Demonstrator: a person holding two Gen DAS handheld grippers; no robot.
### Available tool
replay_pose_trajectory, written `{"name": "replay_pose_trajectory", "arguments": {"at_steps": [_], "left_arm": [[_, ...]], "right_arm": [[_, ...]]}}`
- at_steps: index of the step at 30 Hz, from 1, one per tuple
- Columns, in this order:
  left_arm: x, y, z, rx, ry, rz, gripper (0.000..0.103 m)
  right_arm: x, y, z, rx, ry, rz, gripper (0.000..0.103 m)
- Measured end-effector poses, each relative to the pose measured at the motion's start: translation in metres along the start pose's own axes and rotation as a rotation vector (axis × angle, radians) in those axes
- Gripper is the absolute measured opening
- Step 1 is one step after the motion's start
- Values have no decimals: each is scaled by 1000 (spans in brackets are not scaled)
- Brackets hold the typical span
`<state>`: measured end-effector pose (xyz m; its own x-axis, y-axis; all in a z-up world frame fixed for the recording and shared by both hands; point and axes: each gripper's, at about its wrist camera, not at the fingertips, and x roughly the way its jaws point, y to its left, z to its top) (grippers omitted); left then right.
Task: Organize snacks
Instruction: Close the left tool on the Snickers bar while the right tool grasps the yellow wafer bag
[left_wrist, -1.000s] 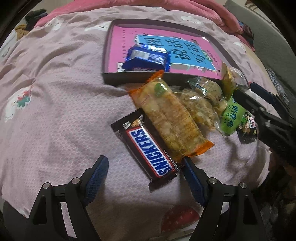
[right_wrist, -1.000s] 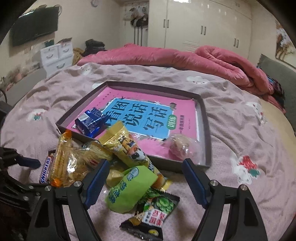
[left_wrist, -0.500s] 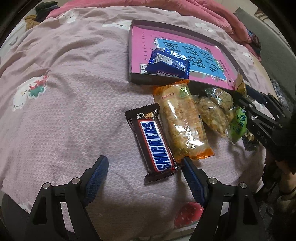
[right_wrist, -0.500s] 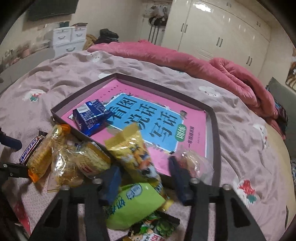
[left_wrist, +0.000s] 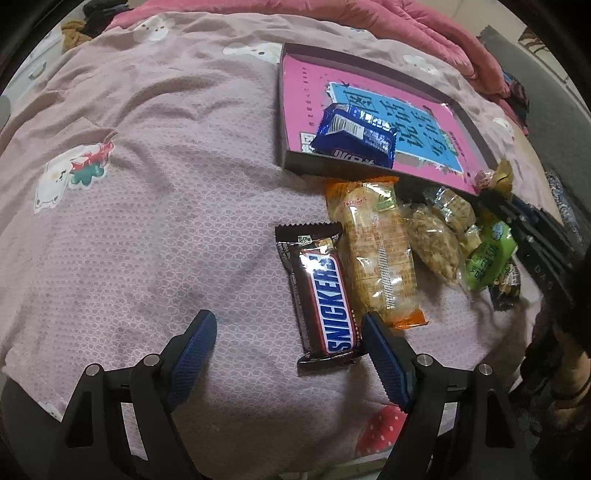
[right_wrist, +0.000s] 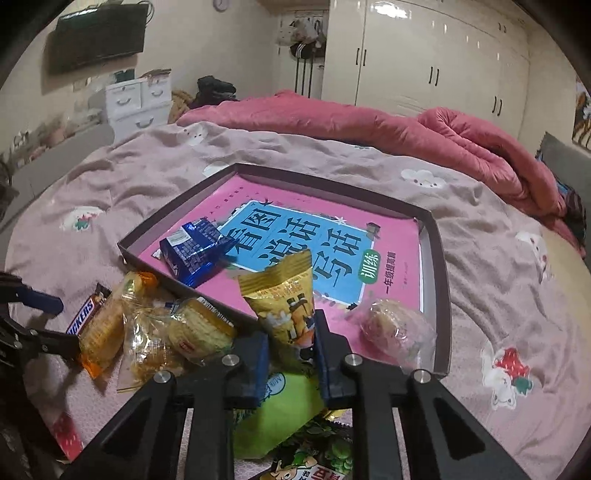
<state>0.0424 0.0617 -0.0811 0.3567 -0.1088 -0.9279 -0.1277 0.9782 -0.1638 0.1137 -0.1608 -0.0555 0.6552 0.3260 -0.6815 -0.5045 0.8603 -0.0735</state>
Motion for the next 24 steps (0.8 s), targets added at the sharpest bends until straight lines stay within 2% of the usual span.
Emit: {"name": "replay_pose_trajectory", "arguments": {"at_steps": [6, 12, 18, 23, 24], "left_arm": [[-3, 5, 0, -23, 13, 13, 74], [4, 2, -3, -11, 42, 23, 74], [16, -3, 5, -7, 39, 69, 74], [20, -5, 14, -5, 28, 91, 56], [19, -6, 16, 4, 19, 89, 48]], "right_arm": [[-2, -3, 0, 23, -1, -4, 22], [-3, -6, 0, 48, -5, -1, 21], [-3, -7, 1, 51, -14, 3, 20], [-5, -6, 1, 48, -25, 13, 18], [-5, -5, 2, 45, -24, 12, 18]]}}
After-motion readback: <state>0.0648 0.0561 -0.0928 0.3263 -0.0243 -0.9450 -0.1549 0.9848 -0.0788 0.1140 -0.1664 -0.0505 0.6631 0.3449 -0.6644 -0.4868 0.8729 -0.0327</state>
